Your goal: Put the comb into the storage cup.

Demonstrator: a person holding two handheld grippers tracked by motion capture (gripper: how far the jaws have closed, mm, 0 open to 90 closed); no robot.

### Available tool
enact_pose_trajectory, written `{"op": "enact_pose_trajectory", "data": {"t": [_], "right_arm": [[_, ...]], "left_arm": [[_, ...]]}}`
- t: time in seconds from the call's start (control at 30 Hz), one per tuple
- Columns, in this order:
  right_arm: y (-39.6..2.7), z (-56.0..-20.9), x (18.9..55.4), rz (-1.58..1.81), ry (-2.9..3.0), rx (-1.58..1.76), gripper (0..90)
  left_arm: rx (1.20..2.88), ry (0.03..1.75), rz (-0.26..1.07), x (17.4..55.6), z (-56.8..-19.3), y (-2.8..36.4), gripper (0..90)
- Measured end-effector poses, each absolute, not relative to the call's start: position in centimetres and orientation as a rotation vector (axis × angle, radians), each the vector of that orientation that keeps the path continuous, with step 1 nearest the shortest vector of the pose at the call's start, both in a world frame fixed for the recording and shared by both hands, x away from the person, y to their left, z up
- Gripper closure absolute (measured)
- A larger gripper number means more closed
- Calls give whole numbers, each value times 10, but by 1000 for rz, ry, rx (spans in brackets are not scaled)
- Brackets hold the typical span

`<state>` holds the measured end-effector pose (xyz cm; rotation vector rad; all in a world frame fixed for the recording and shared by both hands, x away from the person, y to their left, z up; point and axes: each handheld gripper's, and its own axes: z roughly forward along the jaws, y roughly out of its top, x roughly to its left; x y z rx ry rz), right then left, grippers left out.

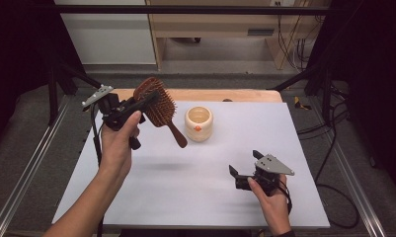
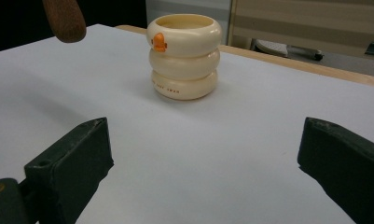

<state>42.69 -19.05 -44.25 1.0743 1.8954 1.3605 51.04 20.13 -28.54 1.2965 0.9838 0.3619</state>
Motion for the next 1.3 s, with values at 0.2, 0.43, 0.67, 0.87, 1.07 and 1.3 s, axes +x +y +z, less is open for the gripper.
{"op": "enact_pose_trajectory", "data": {"t": [0.2, 0.43, 0.67, 0.87, 1.07, 1.3], "right_arm": [[-190, -442, 427, 1362, 1901, 1068, 34], [-190, -442, 427, 1376, 1895, 1068, 33], [-189, -441, 428, 1381, 1891, 1064, 35], [-191, -441, 427, 1396, 1883, 1069, 32], [-192, -440, 427, 1408, 1880, 1071, 32], [-193, -440, 428, 1410, 1875, 1076, 31]], "left_arm": [[1296, 988, 370, 518, -278, 197, 518], [1304, 985, 387, 528, -271, 189, 517], [1277, 993, 387, 545, -263, 185, 517], [1288, 998, 409, 558, -260, 179, 517], [1258, 1007, 414, 570, -263, 175, 517], [1243, 1006, 417, 578, -262, 169, 516]]}}
